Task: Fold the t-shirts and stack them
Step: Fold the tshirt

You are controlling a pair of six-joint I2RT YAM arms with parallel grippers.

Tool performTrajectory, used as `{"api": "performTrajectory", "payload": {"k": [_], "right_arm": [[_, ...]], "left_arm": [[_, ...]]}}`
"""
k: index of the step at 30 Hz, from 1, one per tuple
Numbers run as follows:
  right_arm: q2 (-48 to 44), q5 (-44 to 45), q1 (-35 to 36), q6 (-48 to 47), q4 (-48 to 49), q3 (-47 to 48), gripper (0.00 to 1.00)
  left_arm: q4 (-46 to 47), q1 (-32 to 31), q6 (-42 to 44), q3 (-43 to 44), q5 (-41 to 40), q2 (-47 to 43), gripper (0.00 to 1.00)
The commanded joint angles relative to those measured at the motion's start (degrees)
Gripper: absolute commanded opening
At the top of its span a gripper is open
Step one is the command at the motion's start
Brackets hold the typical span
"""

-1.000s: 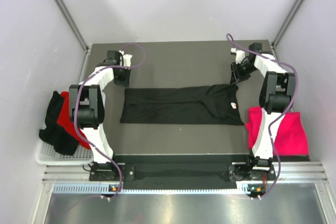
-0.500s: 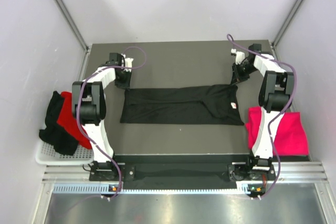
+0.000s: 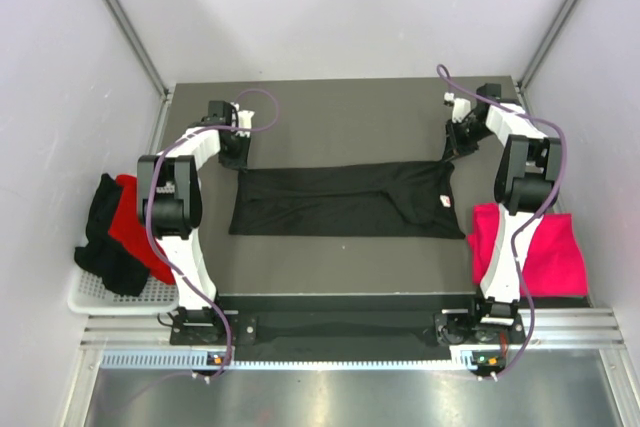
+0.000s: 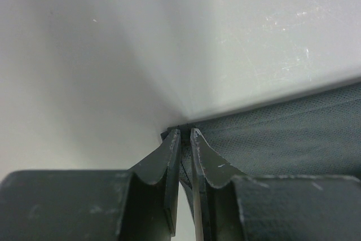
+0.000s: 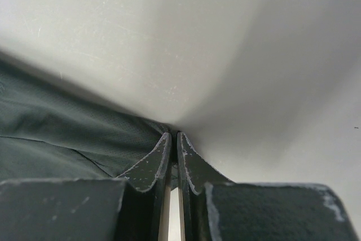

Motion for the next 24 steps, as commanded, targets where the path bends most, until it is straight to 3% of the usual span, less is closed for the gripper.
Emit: {"api": "performTrajectory", "payload": {"k": [1,10,13,14,18,20,24], "right_arm": [[-2.41,3.68,-1.21,-0.27,1.74,-0.75,0.06],[-2.76,5.43,-1.21,0.0,2.09,-0.84,0.09],[-4.86,4.21,-1.21,-0.79,3.05,-2.24,0.26],[-5.92,3.68,-1.21,-0.88,3.58,-3.9,0.27],[-15.03,4.55,-1.21,-1.15,8.05,-7.51,0.31],[-19.27,5.34,-1.03,-1.06,10.69,-11.18,0.42],[-30.24,3.24,-0.77,-2.2,14.92,-17.18,0.44]], "left_arm": [[0.03,0.03,0.46,1.15,-0.87,0.4,0.18],[1.43,0.03,0.2,-1.05,-1.4,-2.76,0.18],[2.75,-0.06,-0.33,-2.54,-1.13,-6.01,0.19],[3.28,-0.06,-0.33,-2.98,-1.04,-8.28,0.2],[5.38,-0.06,-0.86,-4.74,-0.17,-15.14,0.23],[7.84,-0.15,-1.21,-6.84,0.62,-18.57,0.26],[8.99,-0.32,-1.74,-10.1,3.08,-27.7,0.29]]}}
